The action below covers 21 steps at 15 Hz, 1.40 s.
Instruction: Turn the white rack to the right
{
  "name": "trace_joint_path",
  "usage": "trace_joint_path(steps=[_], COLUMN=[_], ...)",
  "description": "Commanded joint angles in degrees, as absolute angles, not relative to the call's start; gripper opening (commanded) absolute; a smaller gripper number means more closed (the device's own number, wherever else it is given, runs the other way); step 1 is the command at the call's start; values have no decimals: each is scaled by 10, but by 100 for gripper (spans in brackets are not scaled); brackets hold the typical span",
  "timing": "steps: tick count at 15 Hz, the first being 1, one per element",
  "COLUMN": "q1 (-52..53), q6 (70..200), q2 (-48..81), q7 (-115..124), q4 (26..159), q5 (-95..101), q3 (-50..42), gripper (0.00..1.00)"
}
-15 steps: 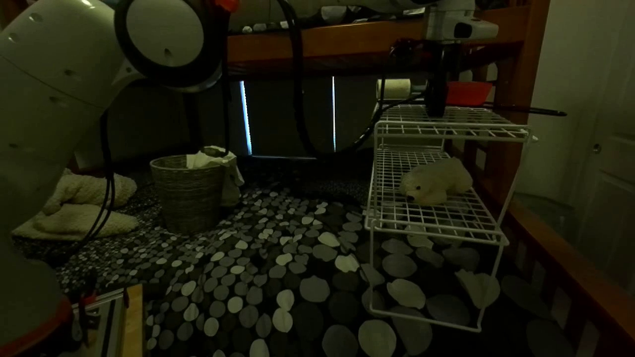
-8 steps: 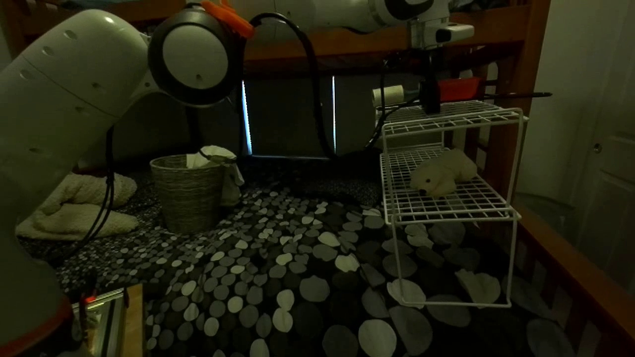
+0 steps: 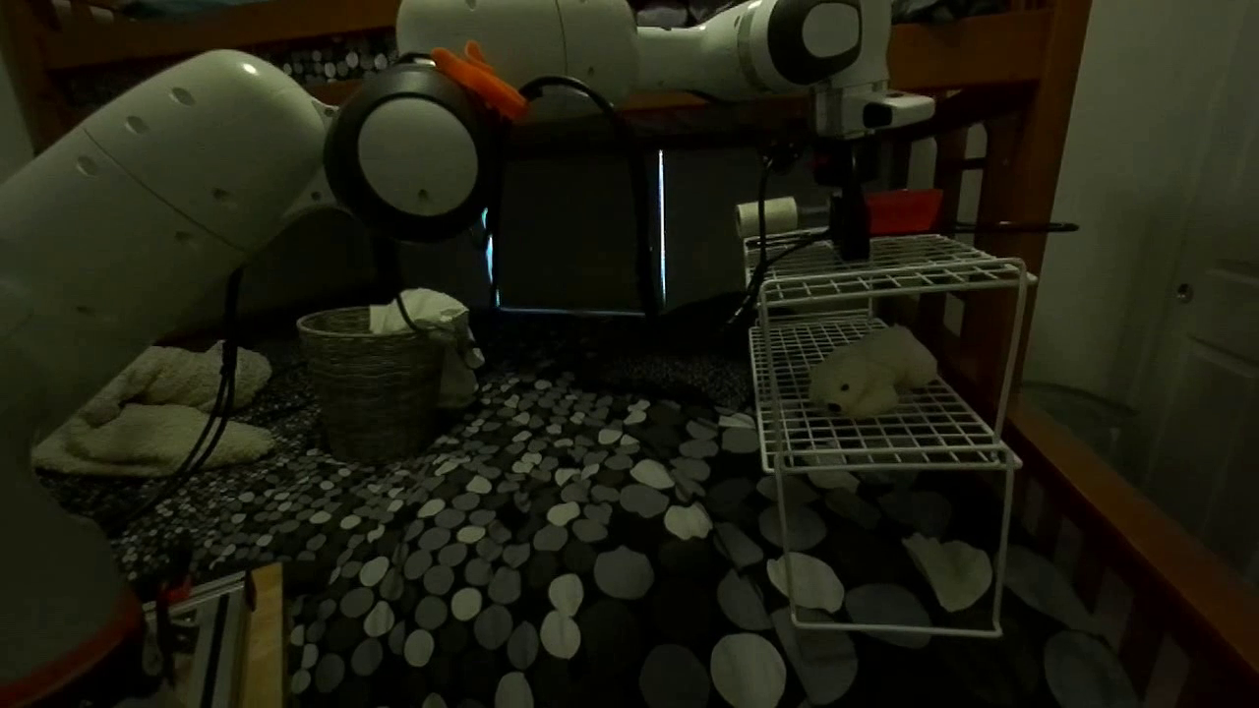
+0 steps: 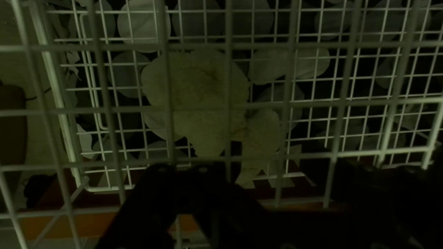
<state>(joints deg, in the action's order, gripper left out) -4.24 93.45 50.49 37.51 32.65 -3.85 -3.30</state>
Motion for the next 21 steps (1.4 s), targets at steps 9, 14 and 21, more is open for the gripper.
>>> trace_joint_path(steps=[9, 14, 21], q1=[-51, -63, -60], q6=[946, 987, 1005], q2=[521, 505, 500], q7=[392, 415, 440], q4=[330, 359, 350], q5=[-61, -105, -111], q3=[-19, -2, -3], gripper=[25, 25, 80])
